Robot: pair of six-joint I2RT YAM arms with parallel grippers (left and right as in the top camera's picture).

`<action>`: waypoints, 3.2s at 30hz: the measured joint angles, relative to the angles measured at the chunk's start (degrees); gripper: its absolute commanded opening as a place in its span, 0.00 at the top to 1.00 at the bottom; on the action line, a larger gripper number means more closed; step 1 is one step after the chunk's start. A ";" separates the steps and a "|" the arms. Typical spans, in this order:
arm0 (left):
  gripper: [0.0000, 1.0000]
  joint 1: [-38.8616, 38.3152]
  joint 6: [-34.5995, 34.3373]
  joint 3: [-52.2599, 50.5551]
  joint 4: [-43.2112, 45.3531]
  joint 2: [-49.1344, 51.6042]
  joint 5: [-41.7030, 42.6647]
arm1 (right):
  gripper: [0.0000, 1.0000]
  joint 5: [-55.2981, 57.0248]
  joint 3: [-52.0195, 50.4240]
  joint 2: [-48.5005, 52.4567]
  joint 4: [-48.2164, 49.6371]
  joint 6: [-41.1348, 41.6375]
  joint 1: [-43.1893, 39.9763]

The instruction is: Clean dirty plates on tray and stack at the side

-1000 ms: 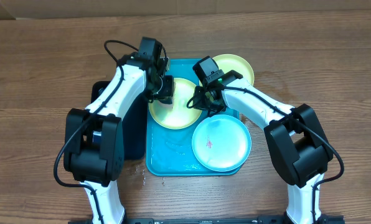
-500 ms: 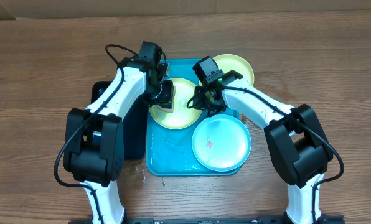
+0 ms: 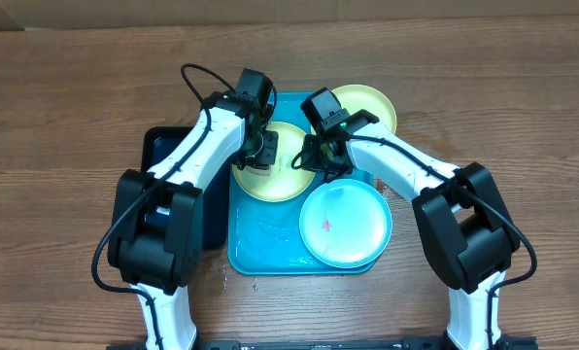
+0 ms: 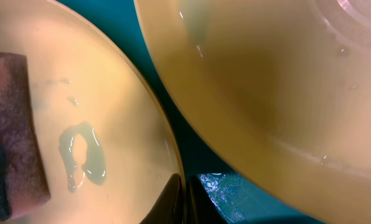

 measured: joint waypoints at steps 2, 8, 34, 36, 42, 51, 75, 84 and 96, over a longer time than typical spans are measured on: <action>0.70 0.00 0.00 0.00 0.28 0.00 -0.50 | 0.96 0.02 0.00 0.00 0.00 0.00 -0.02; 0.83 -0.04 -0.07 -1.88 3.32 0.00 -0.98 | 0.96 0.00 0.00 0.00 0.00 0.00 -0.02; 0.96 0.61 -1.31 -10.32 19.45 -1.60 8.83 | 0.96 0.70 0.00 0.00 0.02 0.07 -0.57; 0.96 0.61 -1.31 -10.05 19.08 -1.53 9.40 | 0.96 0.72 0.00 0.00 0.02 0.04 -0.57; 0.96 0.59 -0.63 -3.76 12.15 -0.07 10.58 | 0.96 0.22 0.00 0.00 0.20 -0.11 -0.55; 0.96 0.59 2.12 5.88 3.52 0.09 6.58 | 0.96 -0.24 0.00 0.00 0.22 -0.46 -0.31; 0.95 0.83 3.26 -5.92 8.35 -0.15 7.06 | 0.96 -0.37 0.00 0.00 0.22 -0.66 -0.31; 0.96 0.61 3.26 -5.53 5.38 -0.11 20.94 | 0.96 -0.44 0.00 0.00 0.42 -0.72 -0.26; 0.96 0.72 3.23 7.32 -3.43 -0.07 12.72 | 0.96 -0.44 0.00 0.00 0.50 -0.87 -0.24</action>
